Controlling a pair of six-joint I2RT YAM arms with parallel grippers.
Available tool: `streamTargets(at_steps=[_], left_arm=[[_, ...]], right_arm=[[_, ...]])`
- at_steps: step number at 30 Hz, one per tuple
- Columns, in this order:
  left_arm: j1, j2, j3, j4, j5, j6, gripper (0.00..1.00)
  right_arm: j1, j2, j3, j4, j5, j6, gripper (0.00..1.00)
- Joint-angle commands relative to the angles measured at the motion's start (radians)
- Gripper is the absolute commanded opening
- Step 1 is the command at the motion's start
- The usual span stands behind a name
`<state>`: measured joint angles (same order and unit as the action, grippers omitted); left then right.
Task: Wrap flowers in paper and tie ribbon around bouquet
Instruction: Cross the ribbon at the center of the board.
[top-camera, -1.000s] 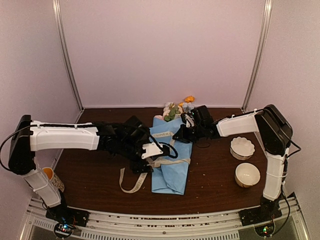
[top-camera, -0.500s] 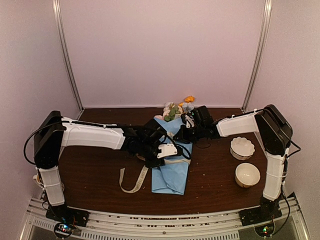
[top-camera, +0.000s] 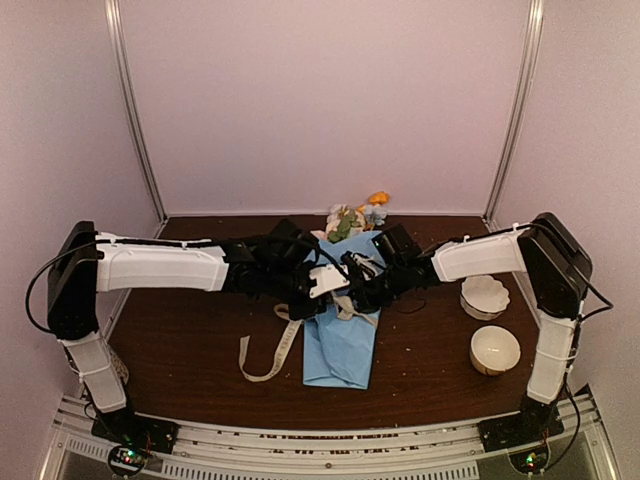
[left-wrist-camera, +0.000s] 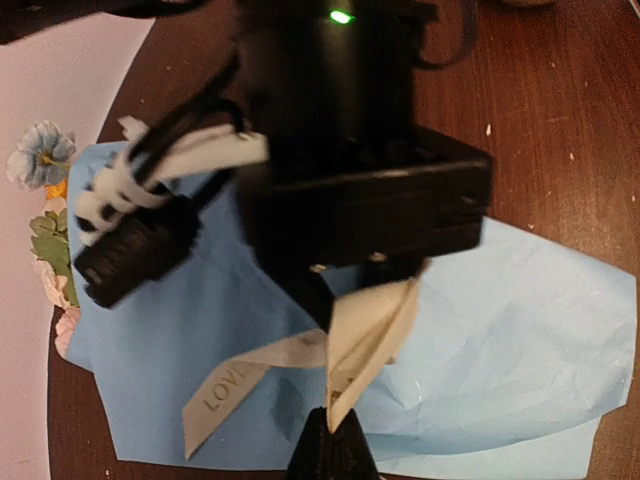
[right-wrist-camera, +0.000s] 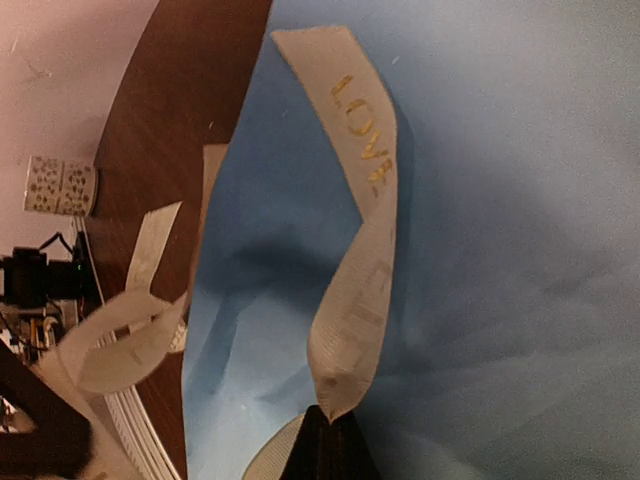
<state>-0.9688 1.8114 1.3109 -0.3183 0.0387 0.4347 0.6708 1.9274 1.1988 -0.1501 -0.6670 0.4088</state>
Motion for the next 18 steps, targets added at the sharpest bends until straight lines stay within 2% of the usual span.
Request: streamTargets(at_steps=[1,6,8,10,11,18], left_arm=[[0.028,-0.071,-0.021,0.092,0.118,-0.048,0.00],[0.030,-0.068,-0.022,0.089,0.153,-0.049,0.00],[0.030,-0.064,-0.020,0.094,0.147,-0.059,0.00],[0.033,-0.063,-0.018,0.097,0.147,-0.065,0.00],[0.034,-0.063,-0.019,0.099,0.148,-0.069,0.00],[0.040,-0.037,-0.013,0.099,0.151,-0.080,0.00]], right_arm=[[0.025,-0.075,-0.034,-0.191,-0.113,-0.223,0.00],[0.027,-0.068,0.010,-0.349,-0.180,-0.360,0.10],[0.025,-0.077,0.036,-0.392,-0.202,-0.401,0.18],[0.012,-0.088,0.054,-0.416,-0.166,-0.409,0.29],[-0.003,-0.095,0.057,-0.411,-0.149,-0.399,0.34],[-0.090,-0.140,0.030,-0.275,-0.045,-0.250,0.42]])
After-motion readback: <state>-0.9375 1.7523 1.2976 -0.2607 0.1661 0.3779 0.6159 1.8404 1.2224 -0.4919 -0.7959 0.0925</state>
